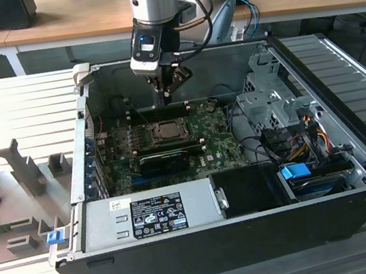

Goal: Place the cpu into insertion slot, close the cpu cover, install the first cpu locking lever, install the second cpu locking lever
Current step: 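Install the first cpu locking lever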

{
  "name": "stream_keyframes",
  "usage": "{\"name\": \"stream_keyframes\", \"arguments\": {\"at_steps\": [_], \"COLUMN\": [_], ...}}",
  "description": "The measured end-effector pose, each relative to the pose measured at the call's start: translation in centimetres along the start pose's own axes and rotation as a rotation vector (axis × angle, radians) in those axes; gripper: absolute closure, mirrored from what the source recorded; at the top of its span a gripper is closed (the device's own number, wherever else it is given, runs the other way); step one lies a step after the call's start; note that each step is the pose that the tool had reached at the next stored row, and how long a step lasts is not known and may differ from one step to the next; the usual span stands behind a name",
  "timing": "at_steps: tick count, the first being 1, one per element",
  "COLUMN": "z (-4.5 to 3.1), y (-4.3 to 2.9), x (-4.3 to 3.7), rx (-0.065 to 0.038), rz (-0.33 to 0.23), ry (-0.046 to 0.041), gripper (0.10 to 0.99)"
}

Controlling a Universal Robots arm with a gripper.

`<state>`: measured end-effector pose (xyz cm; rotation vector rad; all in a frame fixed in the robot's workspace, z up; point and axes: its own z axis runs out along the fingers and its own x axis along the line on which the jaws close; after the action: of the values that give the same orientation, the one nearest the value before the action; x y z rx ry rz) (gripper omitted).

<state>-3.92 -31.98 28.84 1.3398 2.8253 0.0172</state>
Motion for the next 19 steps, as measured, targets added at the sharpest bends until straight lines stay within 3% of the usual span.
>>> {"name": "stream_keyframes", "arguments": {"at_steps": [14, 19], "z": [0.00, 0.00], "y": [0.00, 0.00], "x": [0.00, 0.00], "rx": [-0.001, -0.001], "rz": [-0.085, -0.138], "ry": [0.0014, 0.0023], "gripper": [0.980, 0.980]}}
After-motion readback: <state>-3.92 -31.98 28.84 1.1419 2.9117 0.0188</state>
